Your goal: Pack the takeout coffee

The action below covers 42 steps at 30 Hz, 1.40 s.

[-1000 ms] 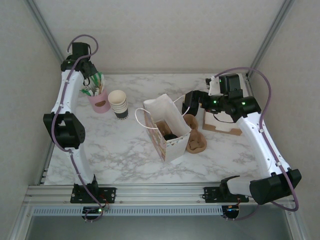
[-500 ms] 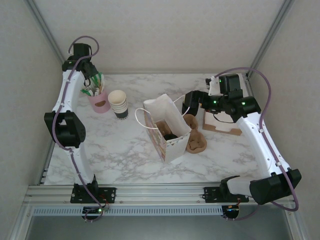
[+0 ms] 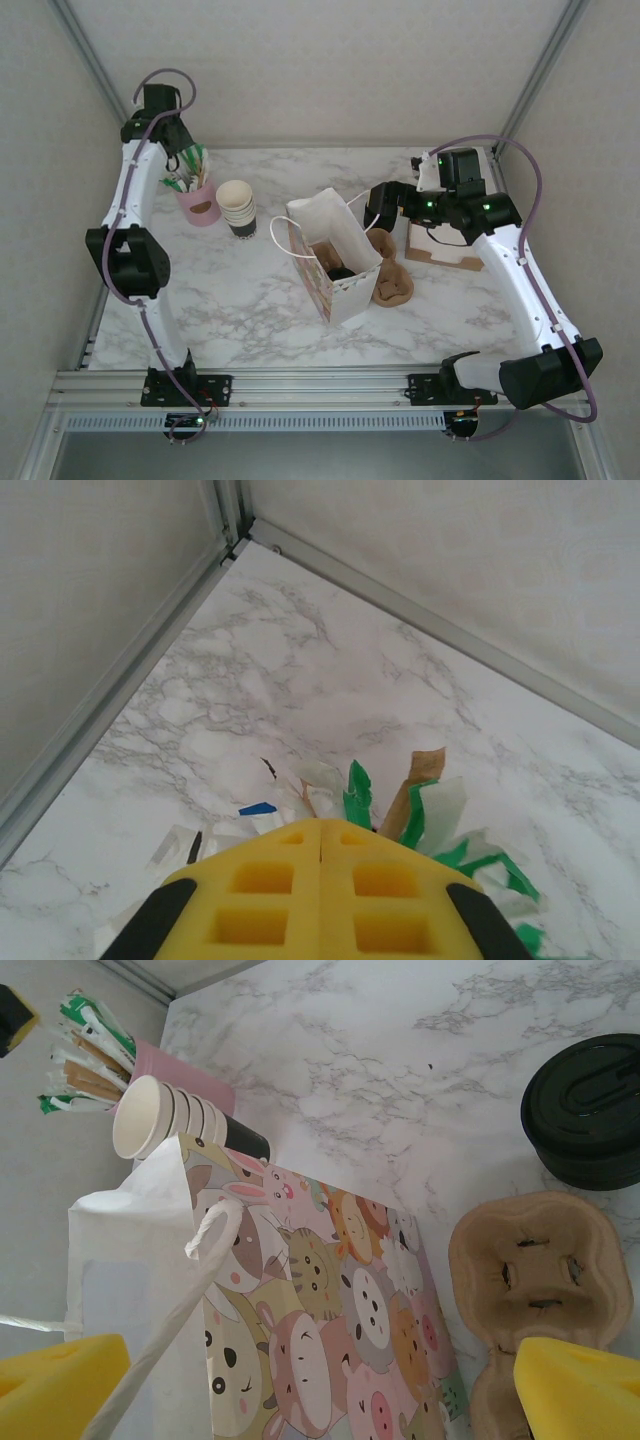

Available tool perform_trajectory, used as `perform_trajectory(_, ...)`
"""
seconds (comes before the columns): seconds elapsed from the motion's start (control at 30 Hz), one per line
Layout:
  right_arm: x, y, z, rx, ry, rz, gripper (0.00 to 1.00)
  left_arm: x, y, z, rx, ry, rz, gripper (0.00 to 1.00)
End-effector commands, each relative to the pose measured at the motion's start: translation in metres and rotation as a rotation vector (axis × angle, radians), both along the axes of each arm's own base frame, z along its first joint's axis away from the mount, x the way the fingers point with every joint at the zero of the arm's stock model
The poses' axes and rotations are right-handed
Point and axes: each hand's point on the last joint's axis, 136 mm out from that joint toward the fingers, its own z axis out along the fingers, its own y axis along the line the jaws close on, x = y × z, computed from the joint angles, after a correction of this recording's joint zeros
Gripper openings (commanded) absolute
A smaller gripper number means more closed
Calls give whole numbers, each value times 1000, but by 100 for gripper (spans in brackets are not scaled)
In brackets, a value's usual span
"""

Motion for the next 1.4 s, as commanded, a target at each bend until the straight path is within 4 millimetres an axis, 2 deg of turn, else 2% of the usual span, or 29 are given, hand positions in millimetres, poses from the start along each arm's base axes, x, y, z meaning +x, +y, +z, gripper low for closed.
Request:
perform_trajectory(0.0, -1, 0, 5, 11, -19, 10, 99, -20, -4, 52, 16, -89, -8, 0)
perform_trajectory(0.13, -1, -2, 7, 9, -21, 3, 99, -32, -9, 85, 1, -159, -25, 0)
perform_trajectory(0.33, -2, -8, 10, -7, -32, -23, 99, -61, -18, 150, -22, -322, -50, 0)
perform_trajectory(0.47, -1, -16, 12, -27, -49, -62, 99, -79, -31, 191, -62, -439, -111, 0)
perform_trajectory(0.73, -1, -45, 8, -107, -73, -200, 99, -112, -88, 263, -221, -677, -396, 0)
perform_trajectory(0.83, -2, -57, 6, -142, -82, -260, 99, -120, -118, 278, -313, -719, -552, 0)
perform_trajectory(0.93, -3, -69, 4, -165, -85, -308, 99, -126, -150, 283, -410, -724, -716, 0)
perform_trajectory(1.07, -5, -85, 0, -200, -82, -383, 99, -134, -191, 280, -483, -694, -876, 0)
perform_trajectory(1.17, -7, -91, 5, -194, -109, -415, 99, -140, -226, 272, -506, -651, -984, 0)
perform_trajectory(1.23, -8, -87, 15, -152, -158, -399, 99, -145, -249, 263, -513, -613, -1045, 0)
perform_trajectory(1.37, -12, -92, 22, -157, -183, -418, 99, -157, -274, 246, -498, -547, -1112, 0)
